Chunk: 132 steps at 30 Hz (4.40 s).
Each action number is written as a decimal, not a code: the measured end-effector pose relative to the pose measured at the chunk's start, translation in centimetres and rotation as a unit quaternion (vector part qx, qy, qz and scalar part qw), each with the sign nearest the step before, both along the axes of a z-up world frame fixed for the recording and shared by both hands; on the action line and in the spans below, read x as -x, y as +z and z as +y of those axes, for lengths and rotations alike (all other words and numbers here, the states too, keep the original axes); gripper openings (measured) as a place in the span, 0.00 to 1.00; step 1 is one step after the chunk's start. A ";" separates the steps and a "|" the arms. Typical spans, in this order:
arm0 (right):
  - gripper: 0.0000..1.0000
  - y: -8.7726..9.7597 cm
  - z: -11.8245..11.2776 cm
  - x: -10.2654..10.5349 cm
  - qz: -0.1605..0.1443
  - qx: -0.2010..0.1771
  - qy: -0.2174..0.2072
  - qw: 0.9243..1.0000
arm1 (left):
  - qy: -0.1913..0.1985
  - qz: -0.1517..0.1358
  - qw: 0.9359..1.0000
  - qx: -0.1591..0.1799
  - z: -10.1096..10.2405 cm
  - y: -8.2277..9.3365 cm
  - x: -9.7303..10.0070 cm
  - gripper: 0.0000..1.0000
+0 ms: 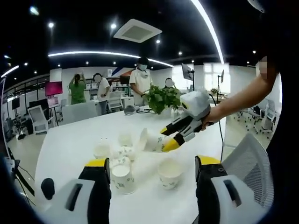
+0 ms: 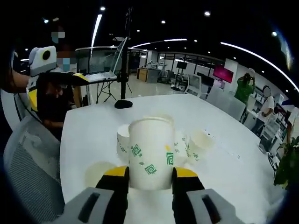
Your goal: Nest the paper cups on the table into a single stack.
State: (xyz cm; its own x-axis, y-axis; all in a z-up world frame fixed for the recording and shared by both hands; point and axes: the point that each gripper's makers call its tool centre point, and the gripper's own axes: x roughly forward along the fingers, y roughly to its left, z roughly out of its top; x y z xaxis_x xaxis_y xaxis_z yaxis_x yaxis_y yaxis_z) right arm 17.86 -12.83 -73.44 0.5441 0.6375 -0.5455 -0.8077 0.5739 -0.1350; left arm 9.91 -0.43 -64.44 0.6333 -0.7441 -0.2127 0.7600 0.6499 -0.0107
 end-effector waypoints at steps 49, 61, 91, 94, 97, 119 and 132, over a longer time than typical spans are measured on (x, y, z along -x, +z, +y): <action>0.35 4.0 5.3 7.5 -0.068 -0.004 0.109 0.992 | -0.192 0.076 0.977 -0.054 -4.5 0.0 0.9 0.16; 0.35 4.3 5.8 8.0 -0.082 0.001 0.125 0.989 | -0.224 0.080 0.969 -0.068 -5.0 -0.4 1.7 0.04; 0.50 3.1 3.2 8.2 -0.042 -0.007 0.086 0.995 | -0.265 0.077 0.952 -0.132 -6.2 -2.3 2.2 0.00; 0.52 2.9 2.6 8.2 -0.037 -0.009 0.076 0.996 | -0.270 0.073 0.949 -0.145 -6.6 -2.7 2.0 0.00; 0.55 2.6 2.0 8.2 -0.028 -0.012 0.067 0.997 | -0.274 0.068 0.947 -0.154 -6.8 -2.9 1.8 0.00; 0.63 1.0 -2.5 9.1 -0.001 -0.015 0.006 1.000 | -0.321 0.043 0.910 -0.258 -8.6 -5.6 1.6 0.00; 0.65 0.5 -3.4 9.5 0.009 -0.024 -0.013 1.000 | -0.342 0.029 0.887 -0.309 -8.8 -7.2 1.2 0.00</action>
State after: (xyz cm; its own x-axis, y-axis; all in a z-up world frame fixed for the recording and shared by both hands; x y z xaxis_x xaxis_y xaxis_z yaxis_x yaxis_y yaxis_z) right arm 8.41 -16.26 -72.92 0.5510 0.6488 -0.5249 -0.7945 0.6003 -0.0921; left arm 8.70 -9.24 -71.63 0.0532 -0.6801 -0.7312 0.9887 -0.0669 0.1341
